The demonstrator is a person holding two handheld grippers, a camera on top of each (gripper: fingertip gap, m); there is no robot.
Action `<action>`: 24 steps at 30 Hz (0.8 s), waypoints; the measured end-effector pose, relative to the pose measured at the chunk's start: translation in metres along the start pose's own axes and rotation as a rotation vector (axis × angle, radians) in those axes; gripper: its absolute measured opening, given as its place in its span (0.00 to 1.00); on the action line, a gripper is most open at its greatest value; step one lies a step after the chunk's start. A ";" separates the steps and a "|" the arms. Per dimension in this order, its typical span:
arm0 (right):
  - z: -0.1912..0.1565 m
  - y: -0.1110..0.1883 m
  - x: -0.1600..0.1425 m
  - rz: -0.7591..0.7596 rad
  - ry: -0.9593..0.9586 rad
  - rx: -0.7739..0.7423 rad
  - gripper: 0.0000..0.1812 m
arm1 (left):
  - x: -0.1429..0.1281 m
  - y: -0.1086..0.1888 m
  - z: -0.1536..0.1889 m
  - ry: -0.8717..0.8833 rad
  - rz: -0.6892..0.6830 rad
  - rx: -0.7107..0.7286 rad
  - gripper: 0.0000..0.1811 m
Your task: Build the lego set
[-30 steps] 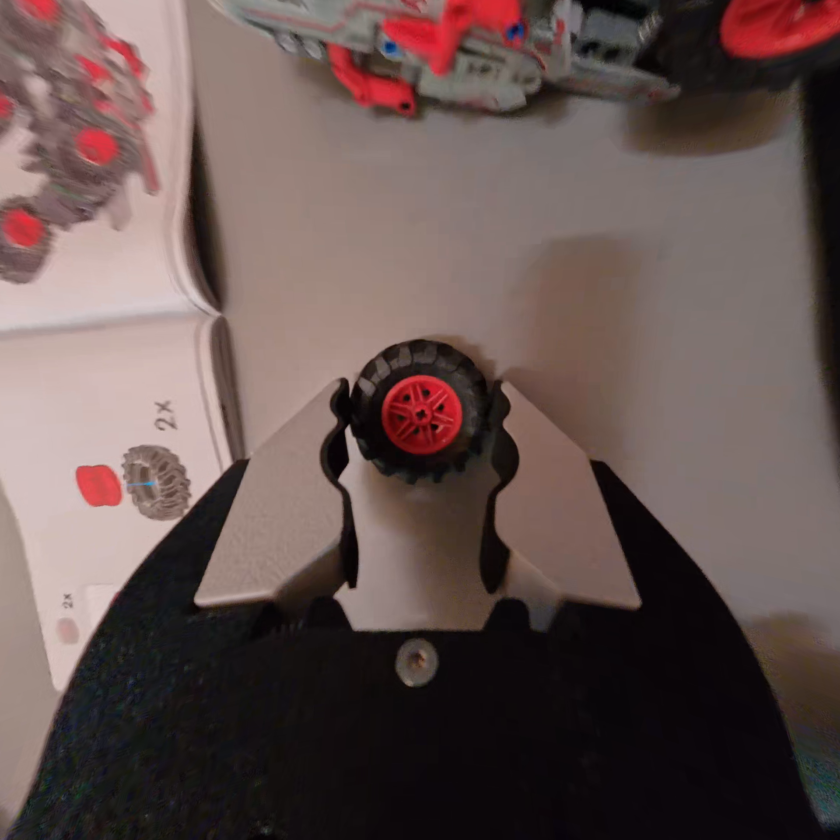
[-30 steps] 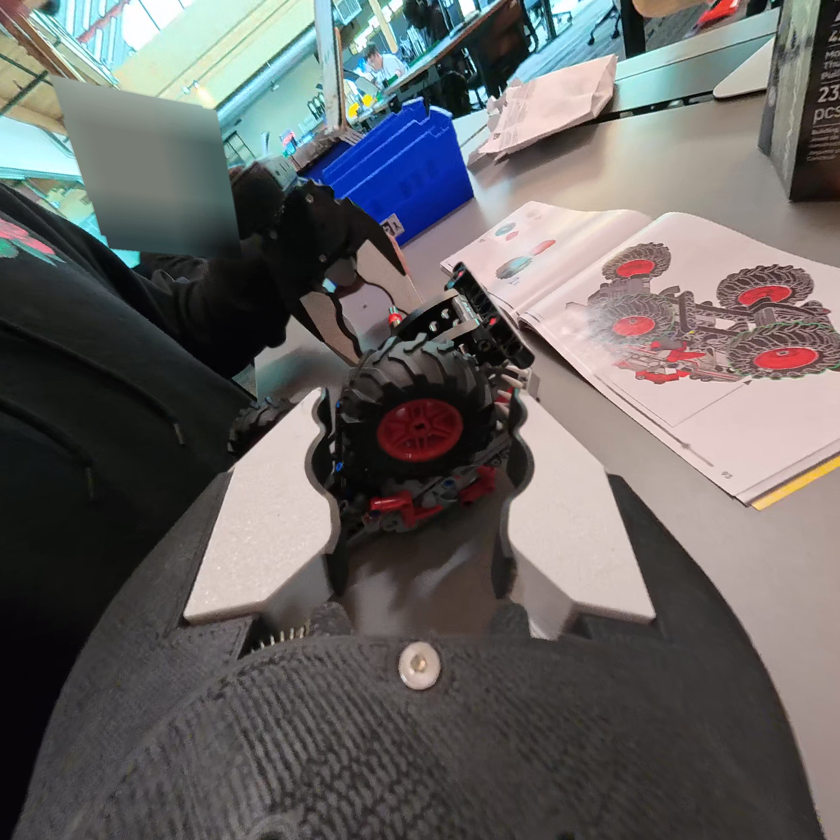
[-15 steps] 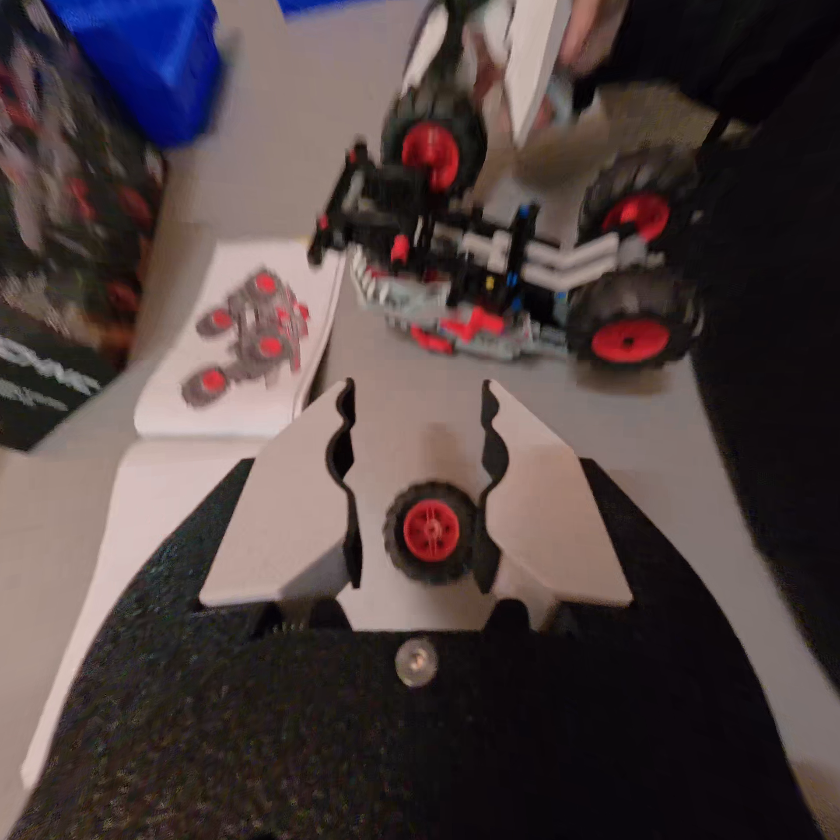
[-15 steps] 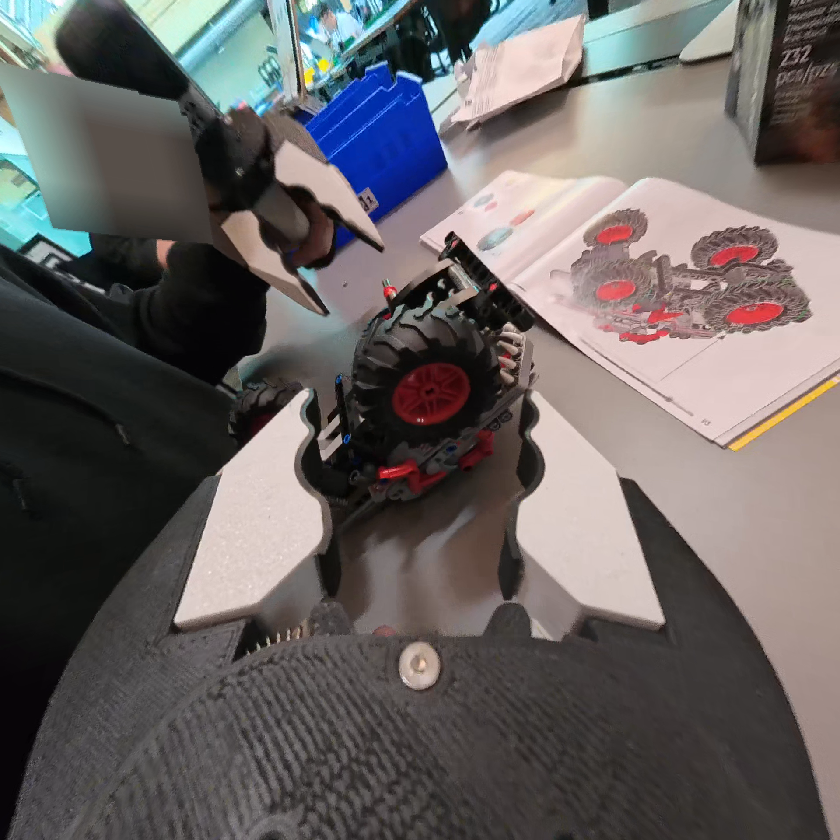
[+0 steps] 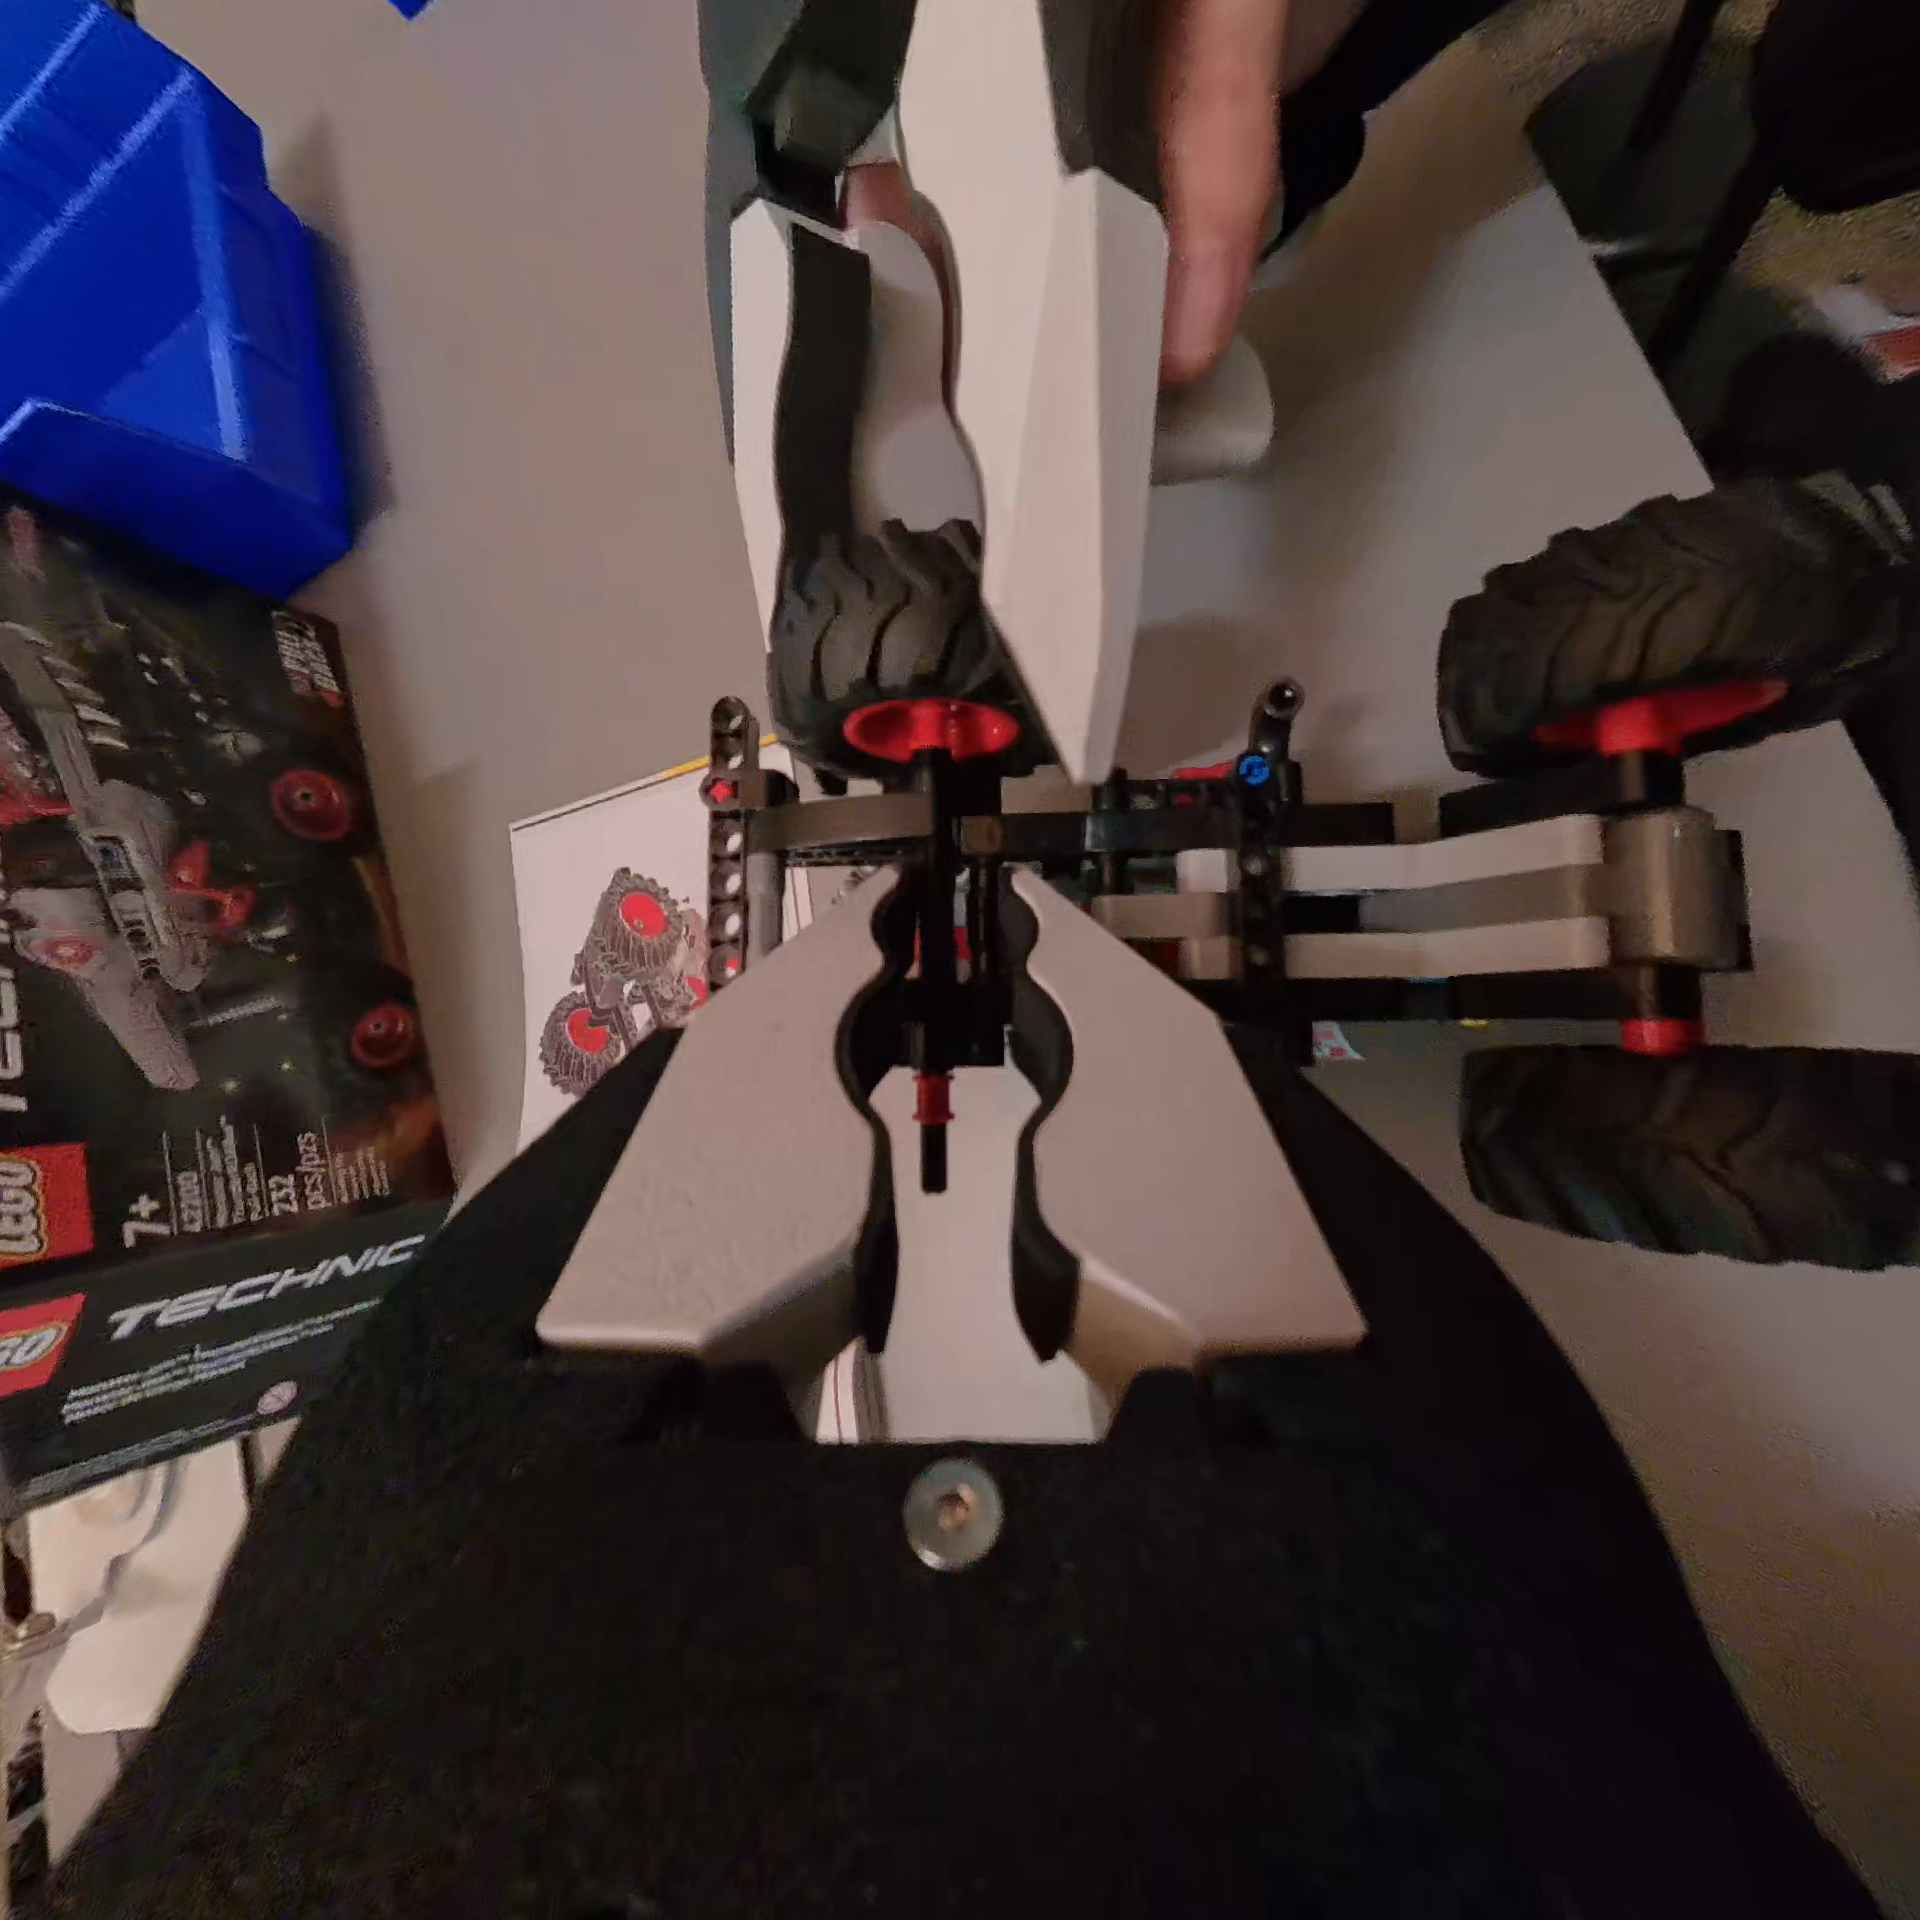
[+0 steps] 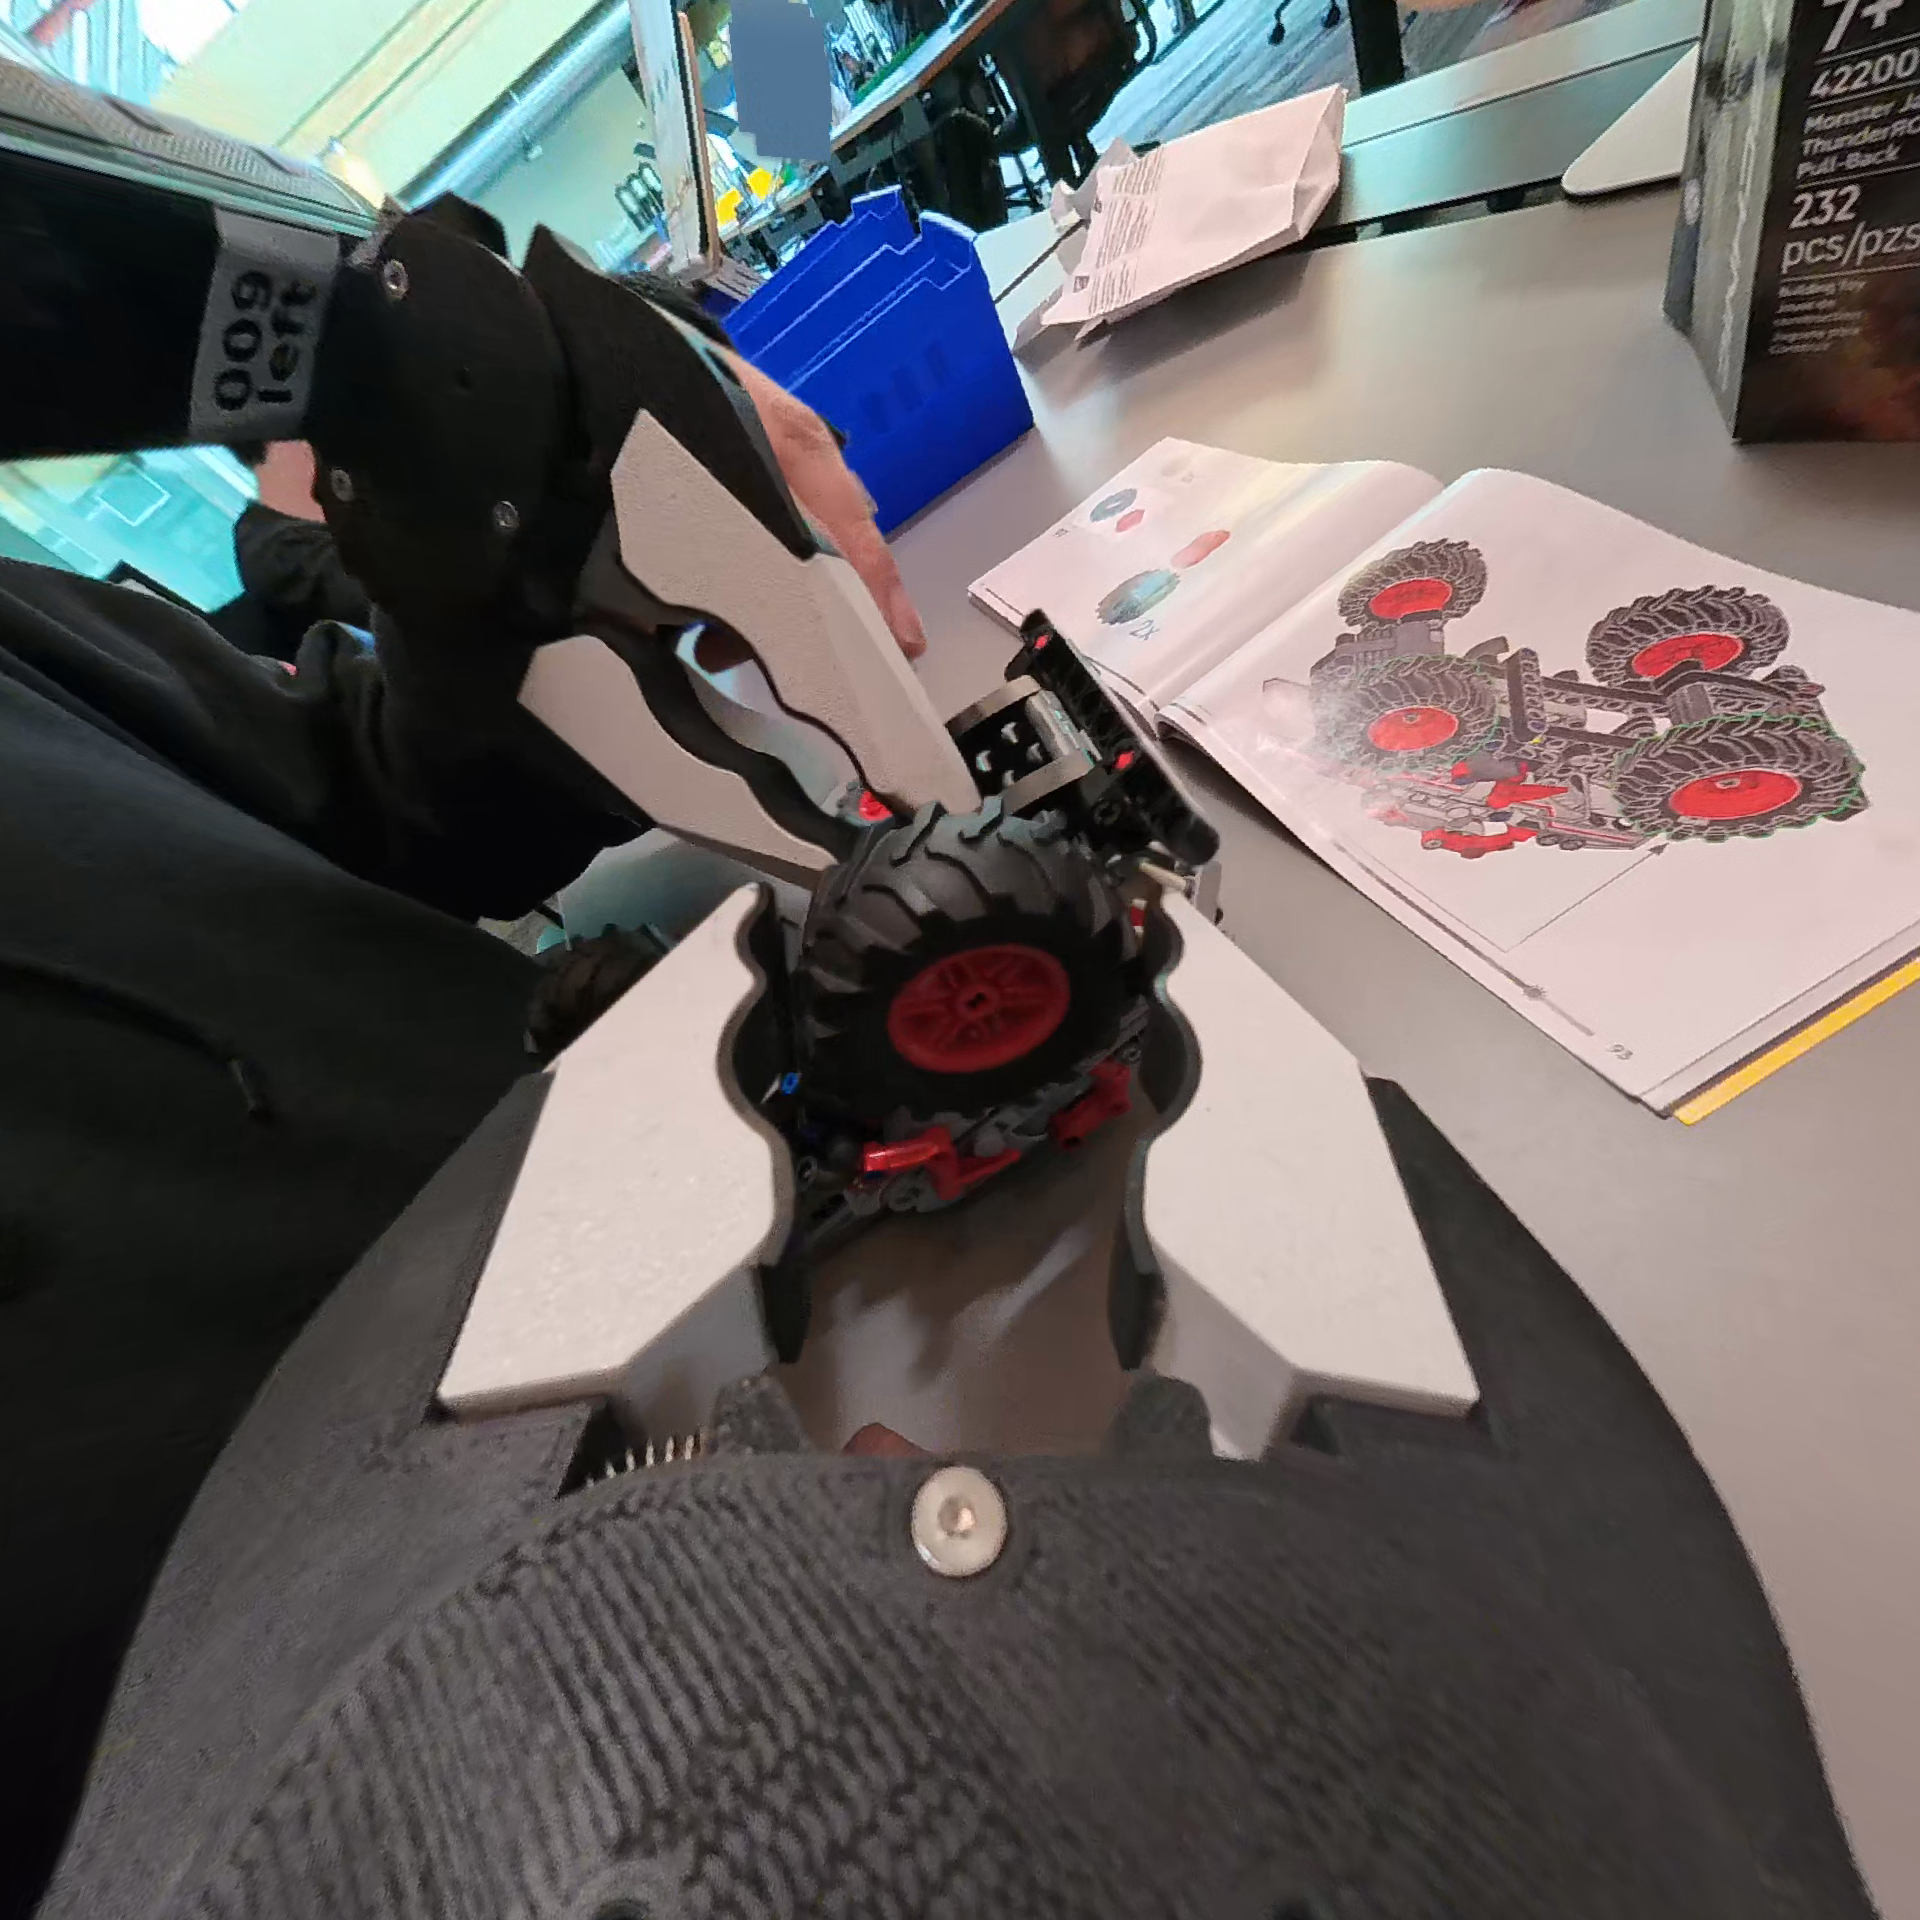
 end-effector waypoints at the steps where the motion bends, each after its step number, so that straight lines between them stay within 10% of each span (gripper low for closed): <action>1: 0.001 0.000 -0.001 -0.005 0.008 0.006 0.36 | 0.001 -0.001 0.000 -0.006 0.004 0.000 0.06; 24: 0.011 0.040 -0.012 -0.026 0.272 -0.031 0.34 | -0.023 0.028 0.019 0.029 -0.052 -0.011 0.02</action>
Point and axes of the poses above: each gripper's, where its closed fingertips meet, y back along the fingers, x out of its top, z = x × y across the jaws, the point moved 5 cm from there along y, back along the fingers, and after that the axes turned 15 degrees about -x, right-handed, at the moved point
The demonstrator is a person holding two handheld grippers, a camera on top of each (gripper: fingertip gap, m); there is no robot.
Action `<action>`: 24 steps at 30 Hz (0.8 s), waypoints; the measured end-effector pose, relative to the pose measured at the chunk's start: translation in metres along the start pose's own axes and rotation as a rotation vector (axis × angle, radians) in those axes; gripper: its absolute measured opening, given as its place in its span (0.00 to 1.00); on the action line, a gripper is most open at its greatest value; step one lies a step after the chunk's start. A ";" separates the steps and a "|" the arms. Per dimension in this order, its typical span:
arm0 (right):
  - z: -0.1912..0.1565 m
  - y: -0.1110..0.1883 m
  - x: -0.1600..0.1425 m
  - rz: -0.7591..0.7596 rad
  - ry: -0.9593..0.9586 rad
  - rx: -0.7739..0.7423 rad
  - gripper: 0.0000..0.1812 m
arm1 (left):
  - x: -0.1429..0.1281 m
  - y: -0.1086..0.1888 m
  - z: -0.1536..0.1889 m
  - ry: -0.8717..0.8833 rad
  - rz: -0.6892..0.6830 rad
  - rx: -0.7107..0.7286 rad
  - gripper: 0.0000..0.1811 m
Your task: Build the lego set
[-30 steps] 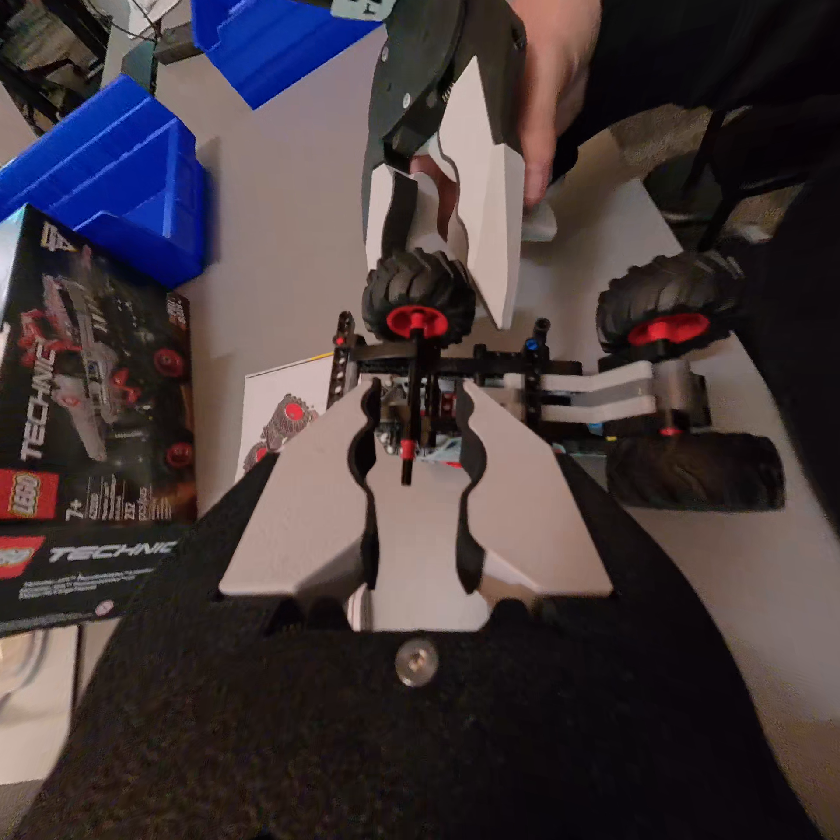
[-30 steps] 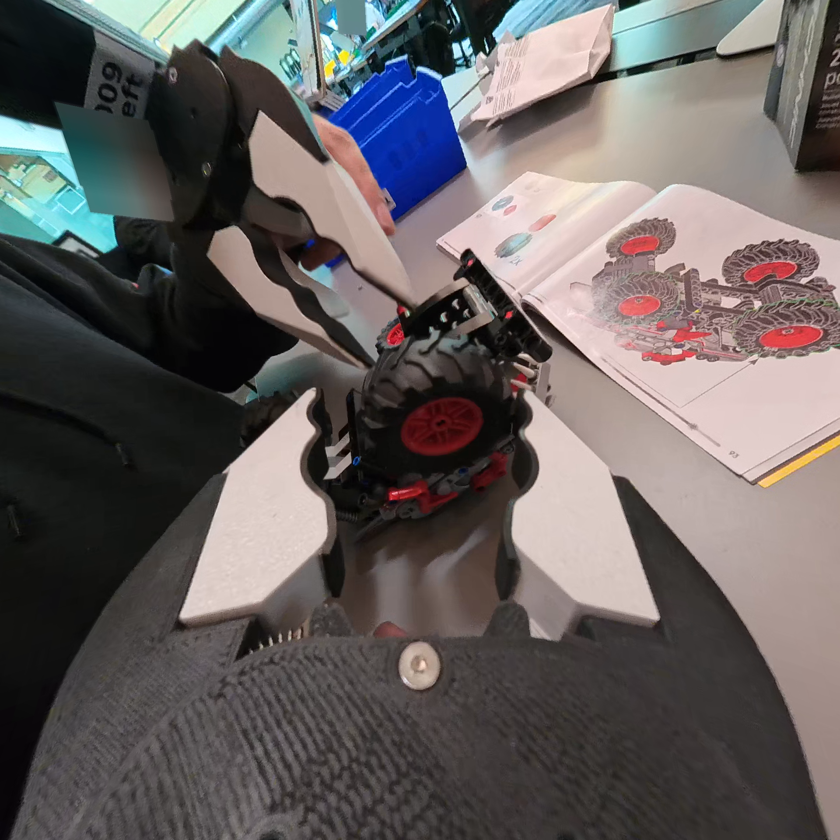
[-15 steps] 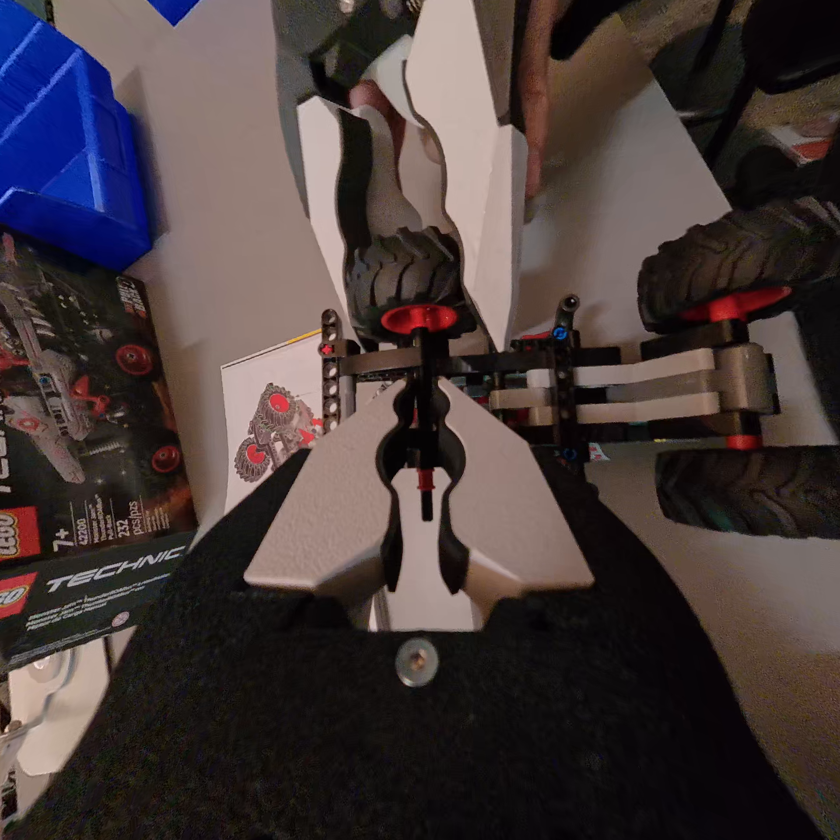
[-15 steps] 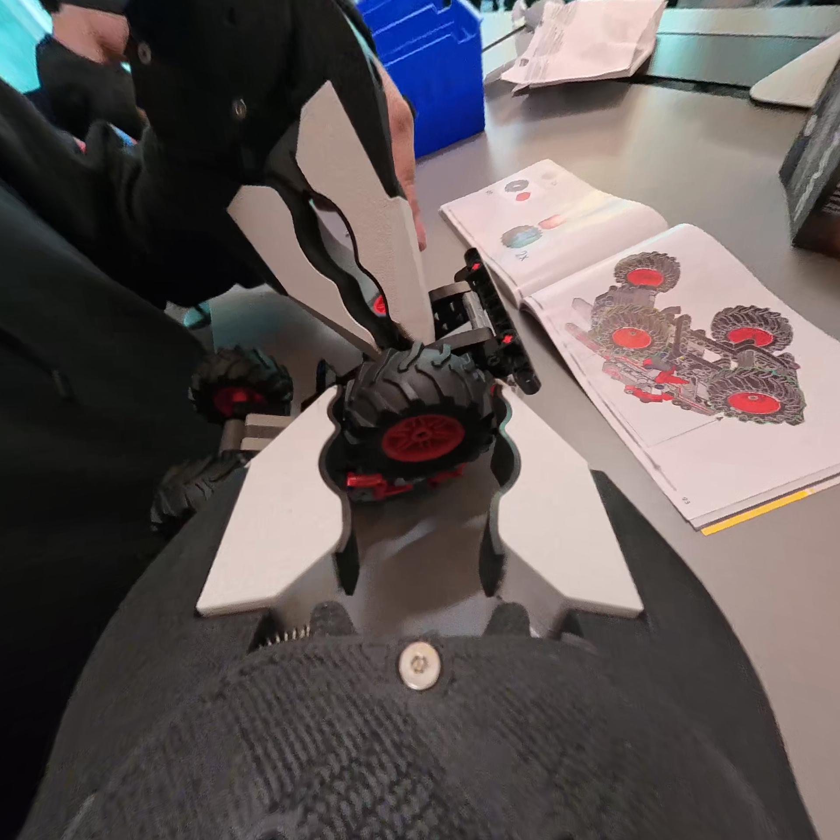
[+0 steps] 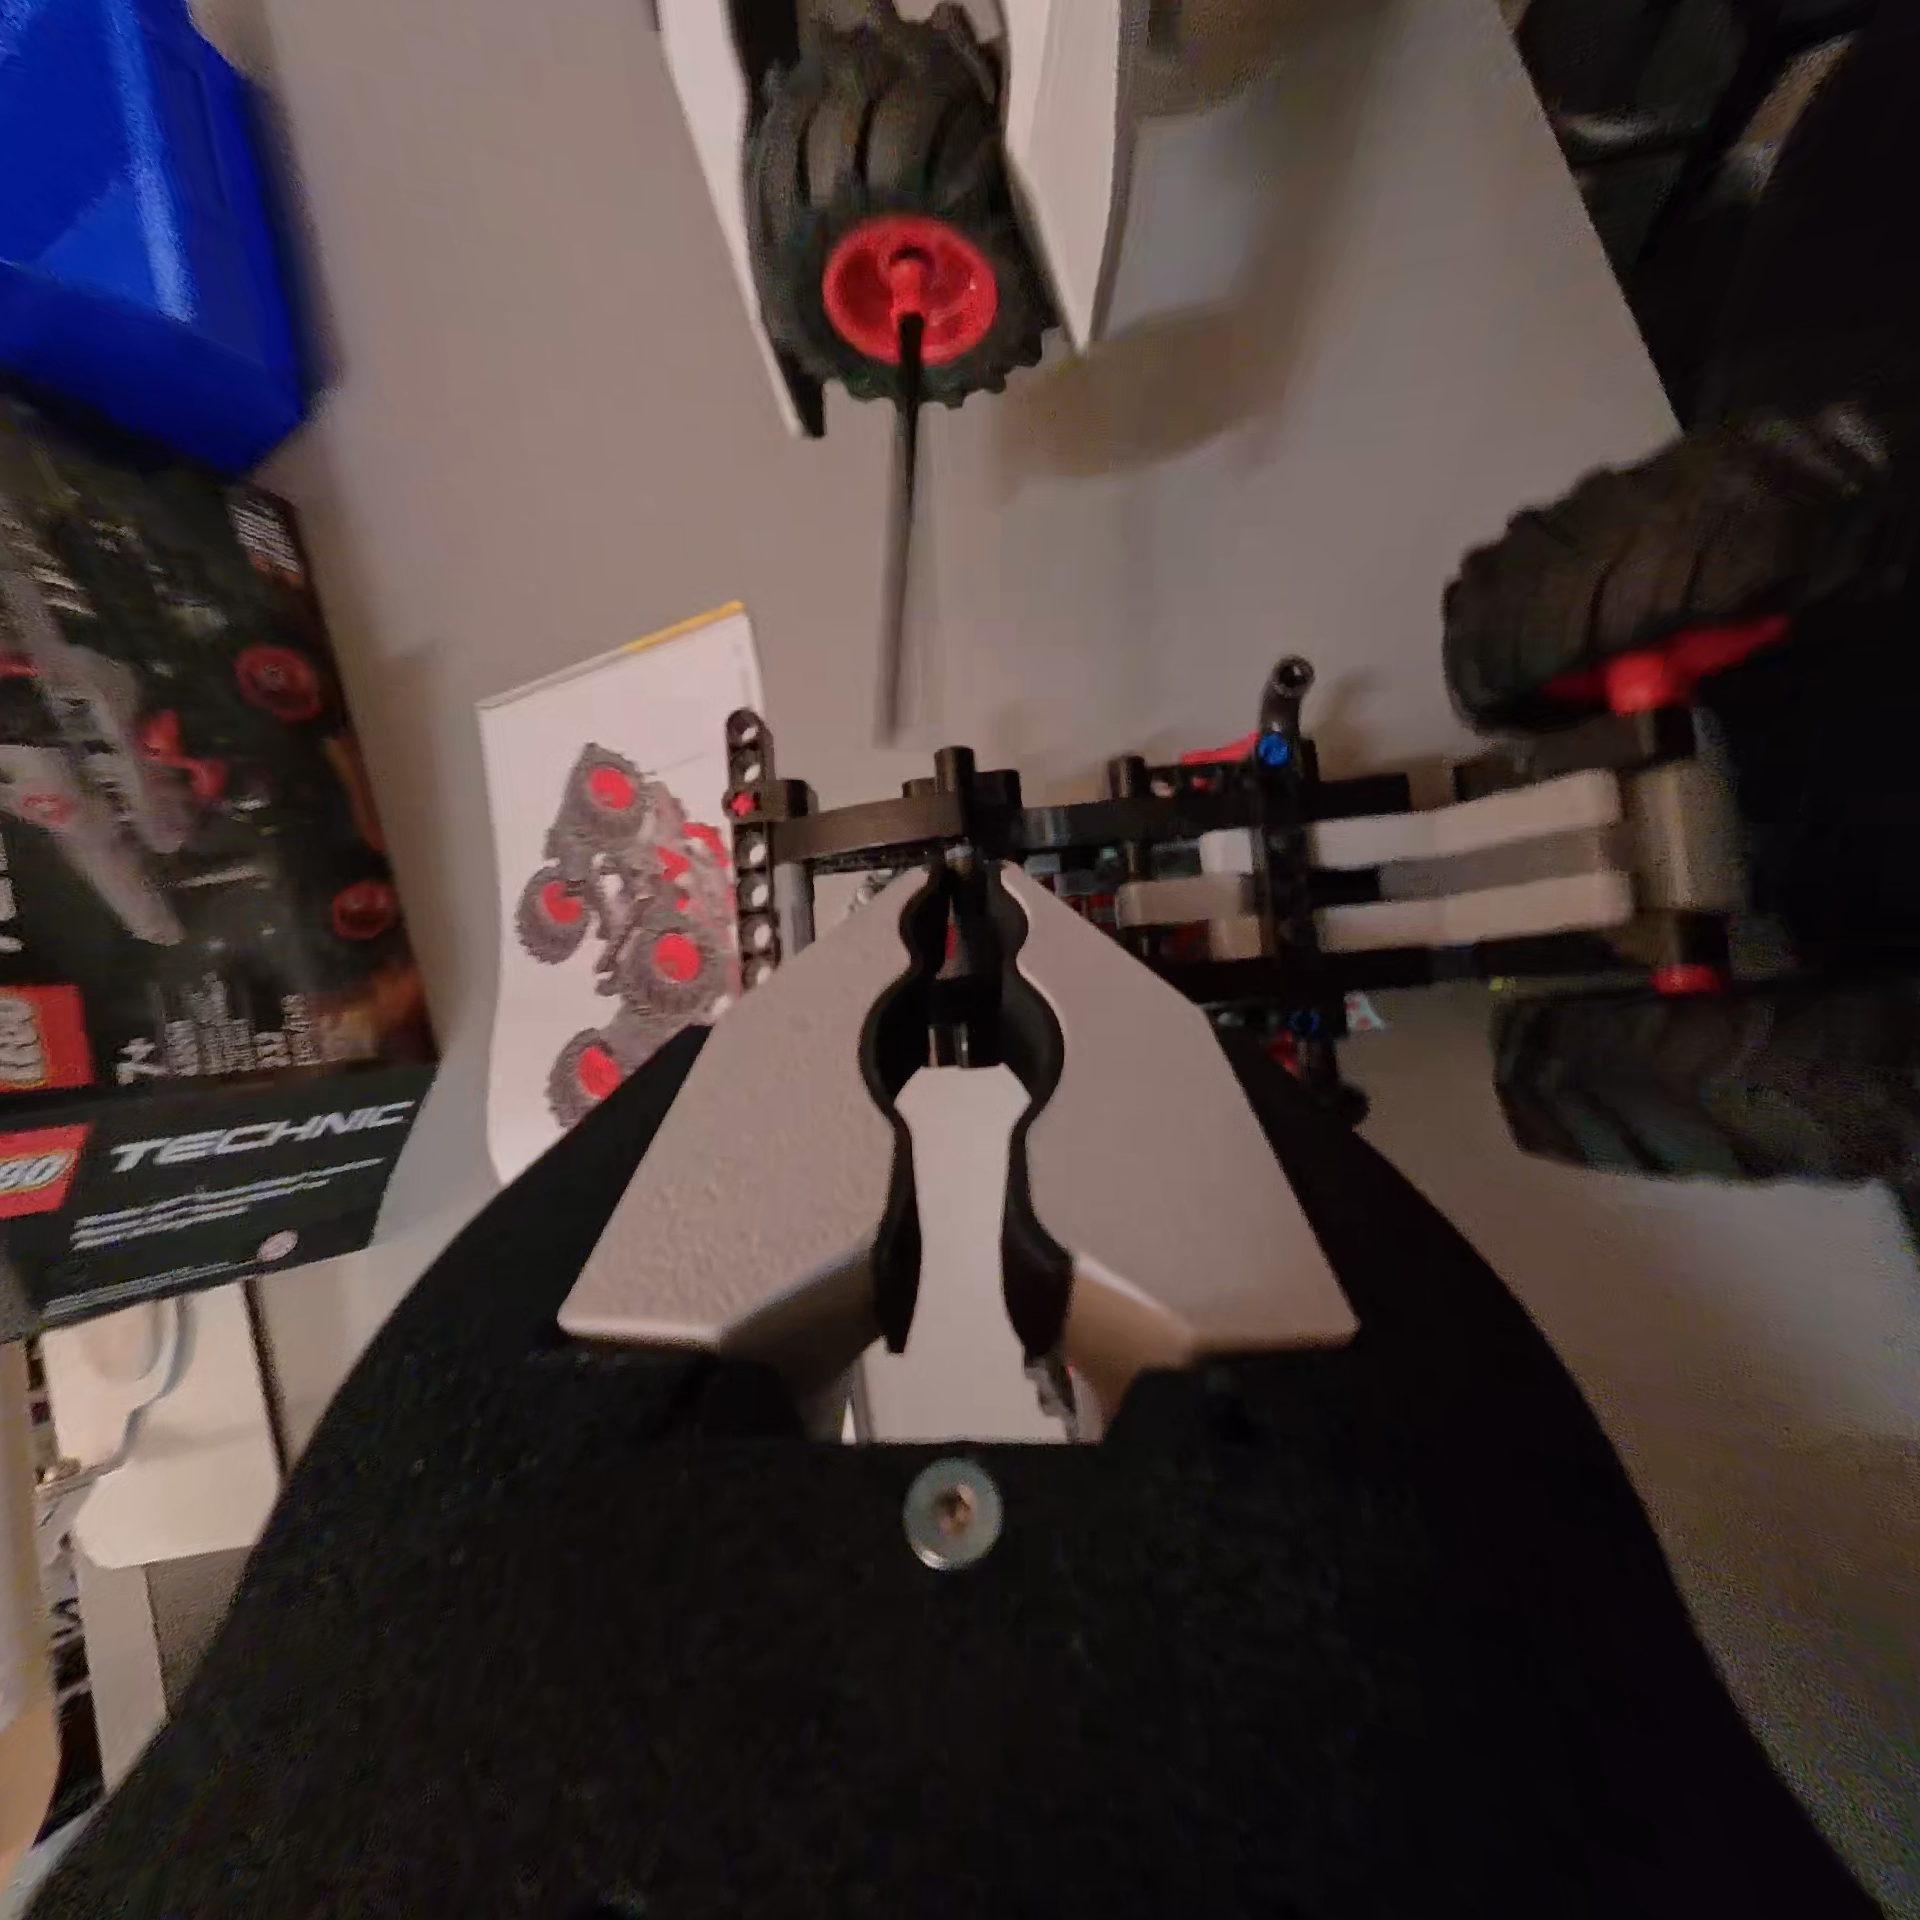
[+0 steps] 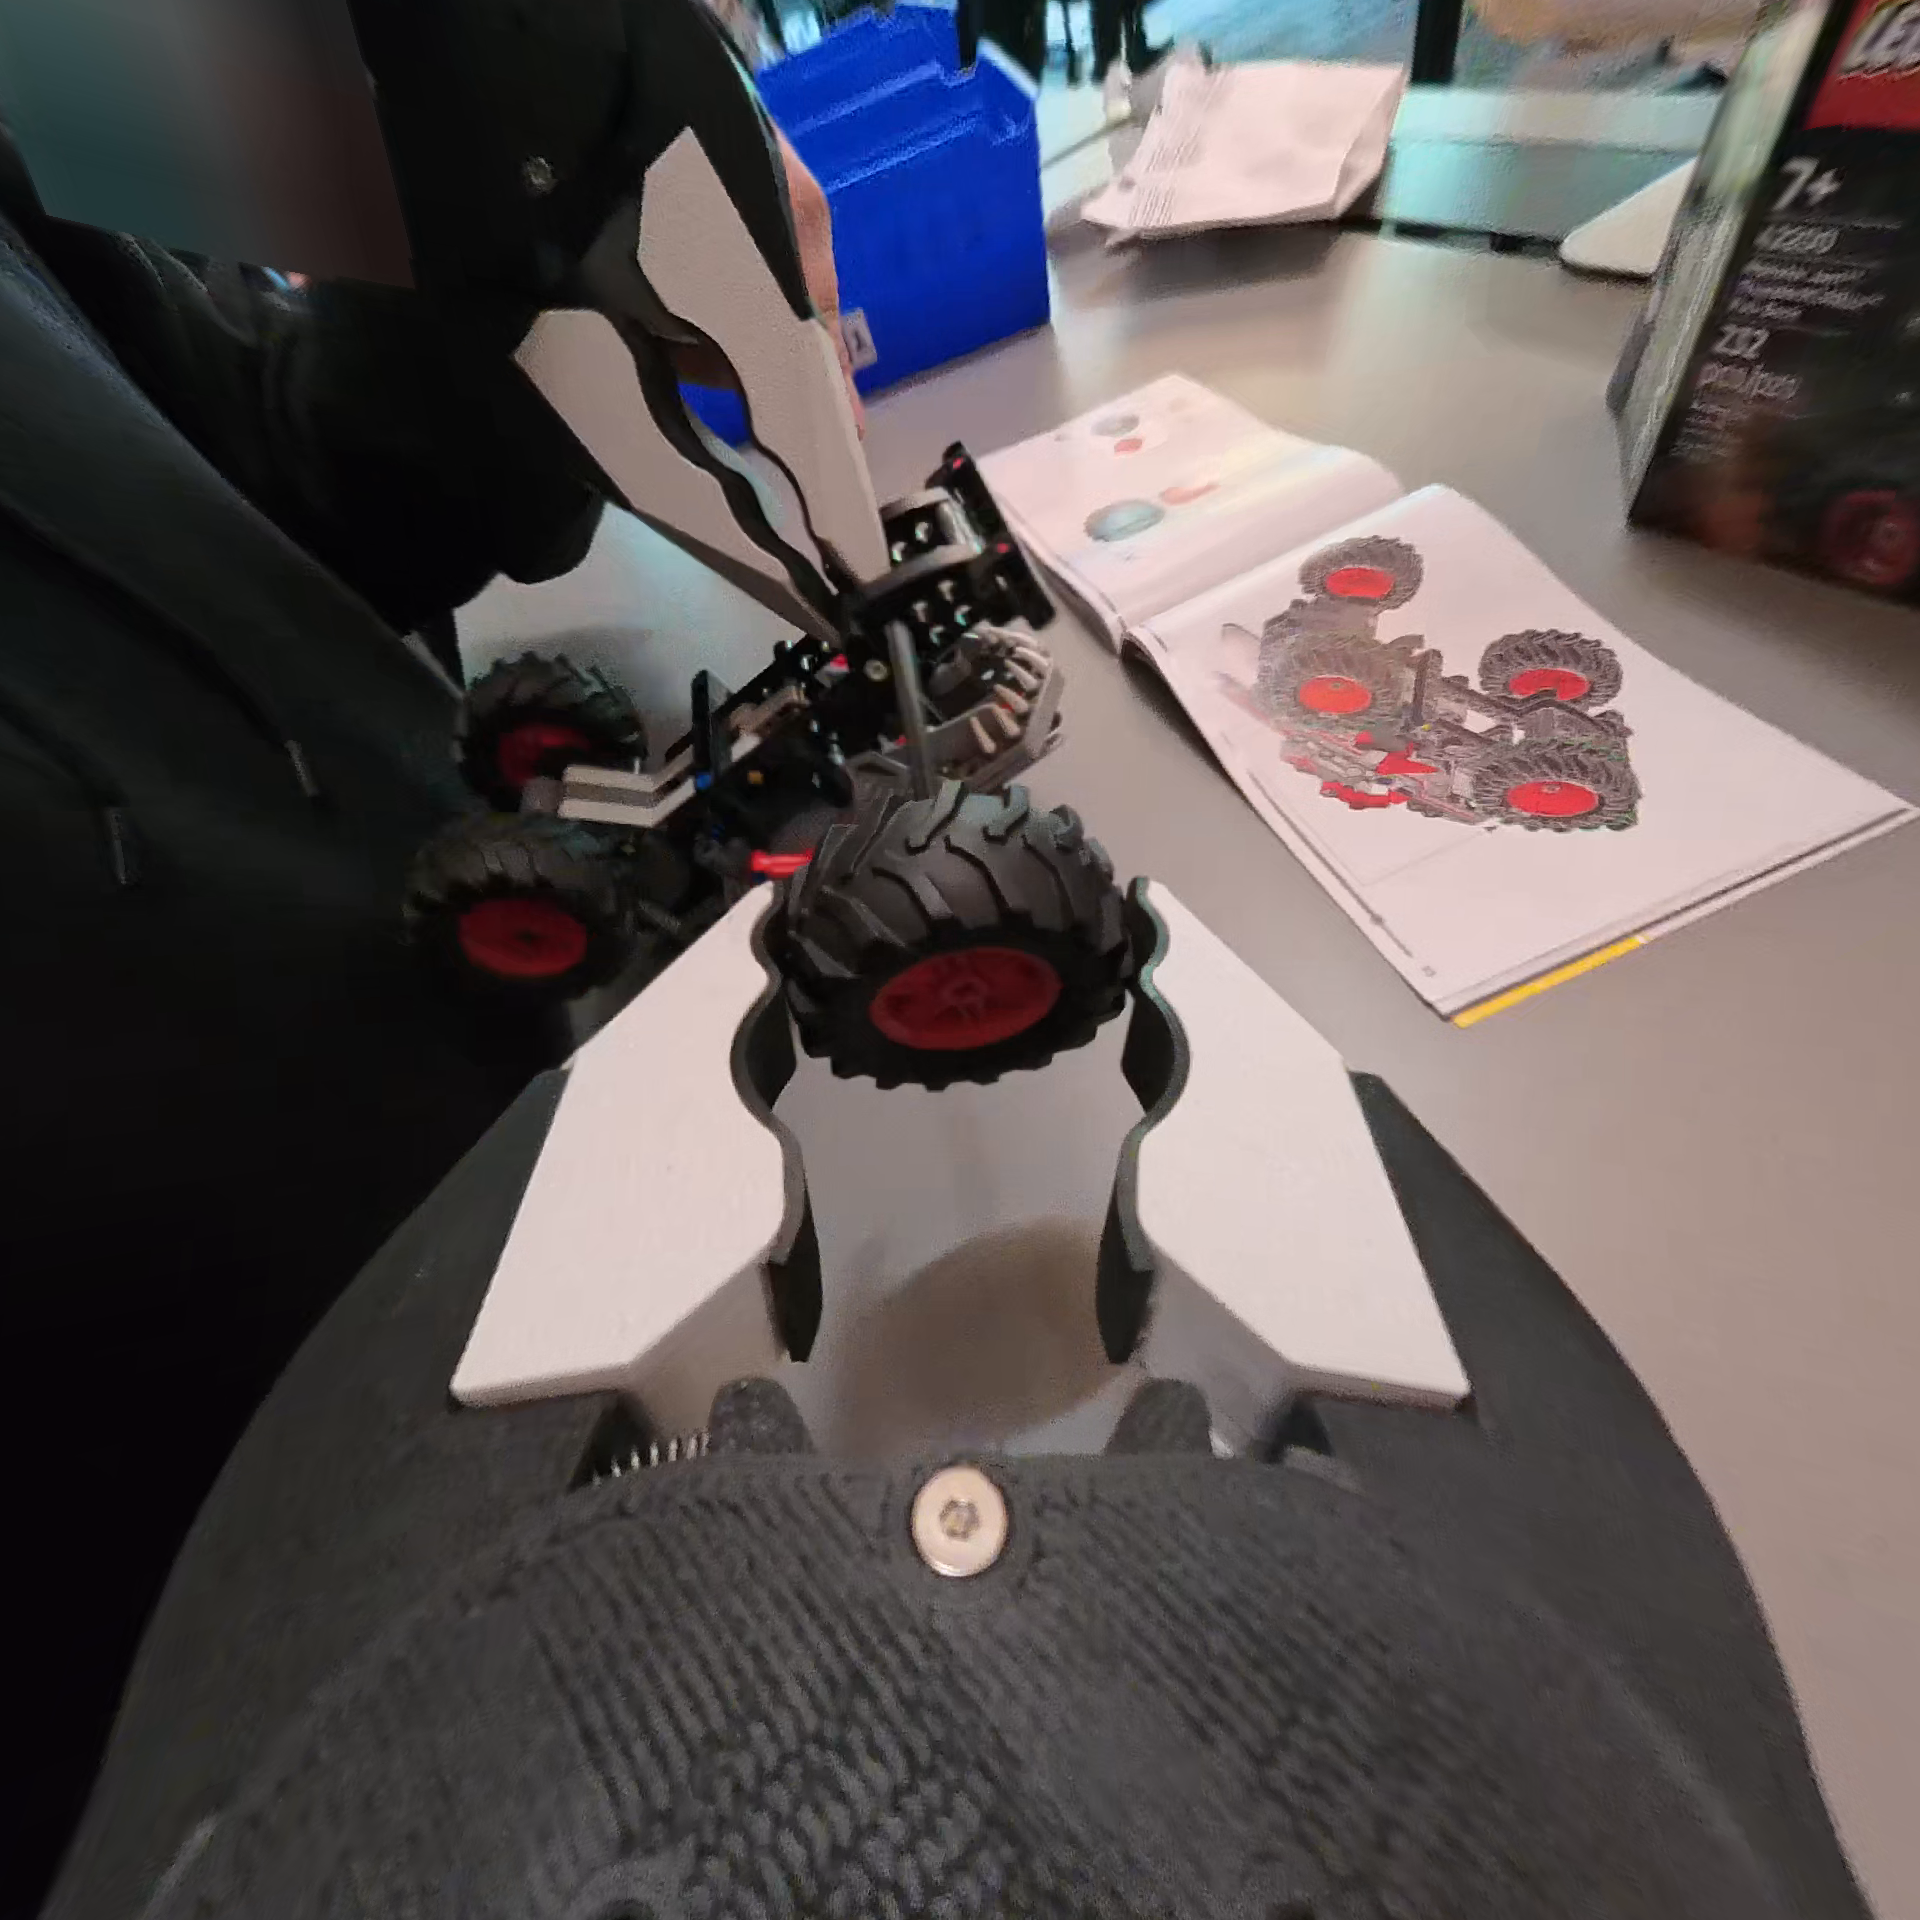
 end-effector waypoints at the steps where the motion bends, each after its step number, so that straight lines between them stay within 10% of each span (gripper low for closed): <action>1: 0.006 -0.001 -0.004 -0.009 -0.011 -0.012 0.35 | -0.003 0.001 -0.002 0.011 0.005 -0.011 0.02; 24: 0.024 -0.022 -0.047 -0.129 -0.148 -0.212 0.36 | -0.008 0.036 -0.007 0.085 0.323 0.115 0.12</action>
Point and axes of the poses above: each gripper's, where its closed fingertips meet, y back along the fingers, x out of its top, z = x × y across the jaws, the point moved 5 cm from there along y, back along the fingers, and after that the axes turned 15 degrees about -x, right-handed, at the moved point
